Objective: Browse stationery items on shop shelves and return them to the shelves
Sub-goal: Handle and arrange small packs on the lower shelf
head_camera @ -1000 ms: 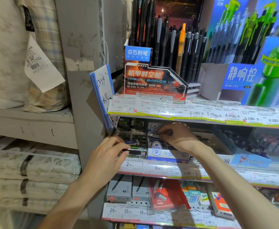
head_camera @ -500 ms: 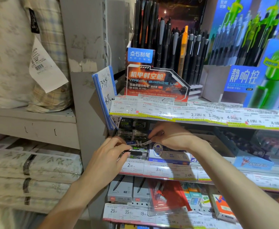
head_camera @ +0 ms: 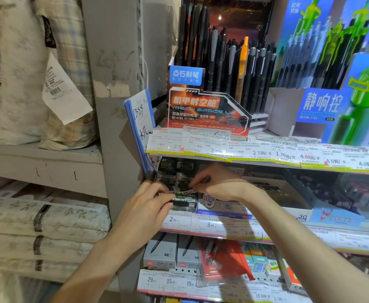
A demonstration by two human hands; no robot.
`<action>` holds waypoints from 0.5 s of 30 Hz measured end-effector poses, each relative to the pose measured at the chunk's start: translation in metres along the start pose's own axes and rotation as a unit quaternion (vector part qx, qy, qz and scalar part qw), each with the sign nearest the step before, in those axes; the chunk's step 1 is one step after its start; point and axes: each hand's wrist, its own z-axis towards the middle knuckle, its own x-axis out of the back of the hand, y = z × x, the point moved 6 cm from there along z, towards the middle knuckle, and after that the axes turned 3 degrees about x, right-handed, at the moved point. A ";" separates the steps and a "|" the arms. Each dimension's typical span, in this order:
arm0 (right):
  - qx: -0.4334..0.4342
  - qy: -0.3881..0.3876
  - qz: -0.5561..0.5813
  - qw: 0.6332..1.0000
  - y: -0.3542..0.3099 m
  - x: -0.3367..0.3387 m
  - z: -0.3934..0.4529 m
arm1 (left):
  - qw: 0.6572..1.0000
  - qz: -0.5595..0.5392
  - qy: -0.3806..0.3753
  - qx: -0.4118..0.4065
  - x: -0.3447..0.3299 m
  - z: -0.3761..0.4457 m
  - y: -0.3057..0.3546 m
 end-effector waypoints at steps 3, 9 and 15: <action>0.004 0.008 0.006 1.000 -0.002 -0.002 0.000 | 1.000 0.003 0.001 0.001 -0.001 0.001 0.000; 0.002 0.038 -0.020 0.999 -0.003 -0.002 0.000 | 1.000 0.002 0.005 -0.001 -0.002 0.001 0.000; -0.008 0.054 -0.007 0.999 0.000 0.002 -0.002 | 1.000 0.005 -0.005 0.001 -0.003 0.002 0.002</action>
